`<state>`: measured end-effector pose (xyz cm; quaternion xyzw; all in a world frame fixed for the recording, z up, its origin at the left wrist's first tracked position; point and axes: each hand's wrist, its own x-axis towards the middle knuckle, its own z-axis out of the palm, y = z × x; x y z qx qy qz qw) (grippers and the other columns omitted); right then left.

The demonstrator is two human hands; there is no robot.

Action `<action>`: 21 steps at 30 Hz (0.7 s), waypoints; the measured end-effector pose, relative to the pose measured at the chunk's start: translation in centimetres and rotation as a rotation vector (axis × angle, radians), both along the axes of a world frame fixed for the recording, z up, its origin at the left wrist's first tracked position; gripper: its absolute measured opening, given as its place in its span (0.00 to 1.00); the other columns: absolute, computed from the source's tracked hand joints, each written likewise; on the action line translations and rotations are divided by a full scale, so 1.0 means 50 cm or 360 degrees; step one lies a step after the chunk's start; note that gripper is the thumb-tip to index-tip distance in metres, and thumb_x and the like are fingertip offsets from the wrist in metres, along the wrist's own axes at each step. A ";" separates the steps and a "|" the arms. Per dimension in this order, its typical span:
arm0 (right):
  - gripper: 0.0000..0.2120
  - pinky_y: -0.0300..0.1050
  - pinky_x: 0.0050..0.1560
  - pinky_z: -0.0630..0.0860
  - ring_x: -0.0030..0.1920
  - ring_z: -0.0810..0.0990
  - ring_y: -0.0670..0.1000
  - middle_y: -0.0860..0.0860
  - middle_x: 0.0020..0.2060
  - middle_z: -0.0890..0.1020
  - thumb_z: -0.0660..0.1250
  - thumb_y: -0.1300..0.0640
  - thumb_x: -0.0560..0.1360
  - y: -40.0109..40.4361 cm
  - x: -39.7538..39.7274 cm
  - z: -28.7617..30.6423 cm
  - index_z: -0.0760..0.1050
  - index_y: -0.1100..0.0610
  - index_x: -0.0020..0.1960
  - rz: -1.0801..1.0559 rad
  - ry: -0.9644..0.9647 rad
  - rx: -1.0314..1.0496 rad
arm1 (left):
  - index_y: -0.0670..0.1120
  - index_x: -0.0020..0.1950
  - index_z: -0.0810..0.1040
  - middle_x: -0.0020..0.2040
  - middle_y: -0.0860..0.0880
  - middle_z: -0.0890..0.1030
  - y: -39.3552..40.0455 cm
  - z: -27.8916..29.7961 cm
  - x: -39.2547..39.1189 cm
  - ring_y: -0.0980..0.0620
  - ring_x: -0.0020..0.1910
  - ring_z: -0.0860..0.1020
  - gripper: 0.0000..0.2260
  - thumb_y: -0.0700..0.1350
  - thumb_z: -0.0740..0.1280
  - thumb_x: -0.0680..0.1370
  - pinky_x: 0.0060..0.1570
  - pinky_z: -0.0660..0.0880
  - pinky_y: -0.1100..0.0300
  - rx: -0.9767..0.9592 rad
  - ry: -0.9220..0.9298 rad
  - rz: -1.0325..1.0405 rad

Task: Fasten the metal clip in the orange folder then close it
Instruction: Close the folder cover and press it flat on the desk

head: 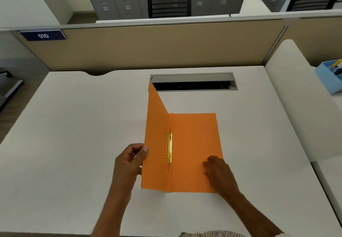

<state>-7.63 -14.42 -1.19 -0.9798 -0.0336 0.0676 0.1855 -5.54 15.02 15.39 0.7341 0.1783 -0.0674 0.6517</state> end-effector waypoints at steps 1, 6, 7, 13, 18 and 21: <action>0.15 0.59 0.44 0.82 0.48 0.83 0.63 0.59 0.54 0.82 0.79 0.61 0.65 -0.016 -0.011 -0.001 0.82 0.57 0.51 -0.0012 -0.0019 -0.0018 | 0.50 0.52 0.81 0.47 0.53 0.86 -0.026 0.001 -0.001 0.50 0.45 0.86 0.10 0.53 0.70 0.76 0.40 0.84 0.49 -0.0003 -0.0011 -0.0046; 0.16 0.59 0.54 0.80 0.55 0.83 0.63 0.60 0.58 0.82 0.78 0.61 0.68 -0.086 -0.059 -0.019 0.82 0.57 0.54 0.0060 -0.0145 0.0042 | 0.53 0.57 0.79 0.49 0.54 0.83 -0.163 -0.016 -0.013 0.51 0.40 0.84 0.14 0.56 0.72 0.74 0.29 0.80 0.60 0.0132 -0.0169 -0.0251; 0.16 0.59 0.57 0.78 0.57 0.82 0.63 0.60 0.60 0.81 0.77 0.61 0.69 -0.098 -0.069 -0.022 0.81 0.58 0.57 0.0093 -0.0158 0.0088 | 0.55 0.59 0.78 0.52 0.57 0.82 -0.190 -0.026 -0.017 0.52 0.40 0.84 0.15 0.55 0.72 0.75 0.28 0.80 0.61 0.0218 -0.0225 -0.0301; 0.21 0.65 0.60 0.75 0.66 0.74 0.66 0.62 0.68 0.74 0.74 0.55 0.72 -0.153 -0.092 -0.031 0.78 0.56 0.64 0.0388 -0.0109 0.0056 | 0.65 0.69 0.70 0.66 0.69 0.69 -0.346 -0.100 -0.022 0.56 0.43 0.82 0.23 0.52 0.72 0.76 0.38 0.83 0.60 0.0468 -0.0475 -0.0556; 0.26 0.66 0.69 0.67 0.74 0.64 0.64 0.58 0.73 0.68 0.59 0.49 0.79 -0.168 -0.085 -0.018 0.66 0.58 0.74 0.0289 -0.0022 -0.0010 | 0.59 0.76 0.63 0.79 0.56 0.60 -0.446 -0.196 -0.020 0.50 0.76 0.65 0.28 0.53 0.68 0.78 0.68 0.74 0.49 0.0771 -0.0422 -0.0770; 0.33 0.64 0.72 0.62 0.77 0.57 0.60 0.56 0.76 0.61 0.67 0.52 0.75 -0.181 -0.085 -0.033 0.60 0.59 0.76 0.0128 0.0015 -0.0029 | 0.57 0.80 0.56 0.83 0.55 0.47 -0.495 -0.247 -0.023 0.49 0.81 0.49 0.31 0.56 0.63 0.79 0.77 0.60 0.50 0.1011 -0.0347 -0.0896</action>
